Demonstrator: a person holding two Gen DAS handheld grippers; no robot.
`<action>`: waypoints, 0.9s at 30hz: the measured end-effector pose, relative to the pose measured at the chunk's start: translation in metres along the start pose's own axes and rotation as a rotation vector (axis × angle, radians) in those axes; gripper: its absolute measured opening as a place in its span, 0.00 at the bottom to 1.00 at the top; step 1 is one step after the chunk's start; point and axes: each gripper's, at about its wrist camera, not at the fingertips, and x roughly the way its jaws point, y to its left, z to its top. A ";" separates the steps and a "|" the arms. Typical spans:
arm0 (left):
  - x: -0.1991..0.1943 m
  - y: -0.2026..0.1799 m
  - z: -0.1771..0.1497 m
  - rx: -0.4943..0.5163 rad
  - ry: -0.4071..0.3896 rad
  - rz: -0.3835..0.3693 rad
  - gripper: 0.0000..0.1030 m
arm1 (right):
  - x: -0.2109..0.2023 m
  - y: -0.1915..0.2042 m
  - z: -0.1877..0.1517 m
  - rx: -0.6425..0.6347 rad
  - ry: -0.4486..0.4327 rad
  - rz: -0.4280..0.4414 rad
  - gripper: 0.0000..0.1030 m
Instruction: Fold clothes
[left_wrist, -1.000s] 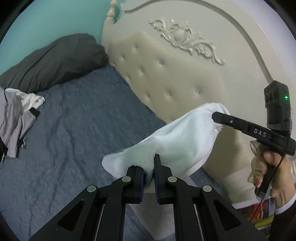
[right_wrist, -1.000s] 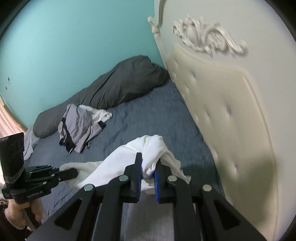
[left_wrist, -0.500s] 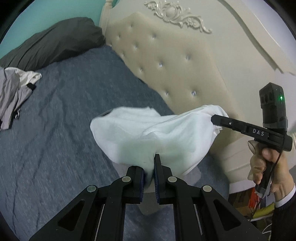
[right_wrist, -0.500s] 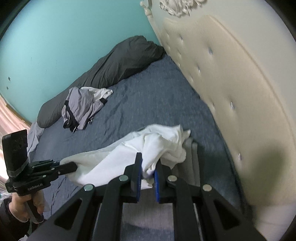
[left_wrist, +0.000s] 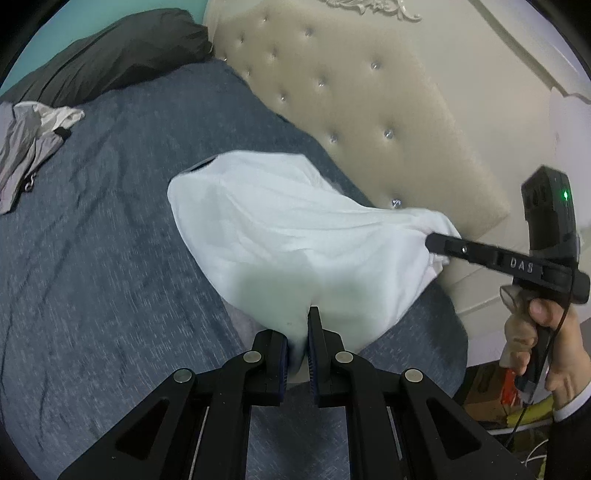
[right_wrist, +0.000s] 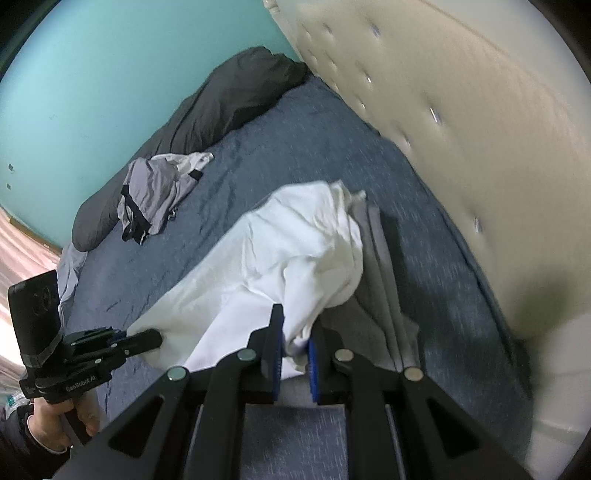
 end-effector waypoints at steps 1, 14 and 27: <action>0.003 0.000 -0.003 -0.006 0.004 0.000 0.09 | 0.002 -0.004 -0.006 0.008 0.005 0.001 0.10; 0.044 0.004 -0.042 -0.048 0.042 0.021 0.09 | 0.028 -0.047 -0.053 0.096 0.036 0.003 0.10; 0.072 0.010 -0.065 -0.060 0.093 0.013 0.09 | 0.040 -0.064 -0.074 0.105 0.029 -0.002 0.10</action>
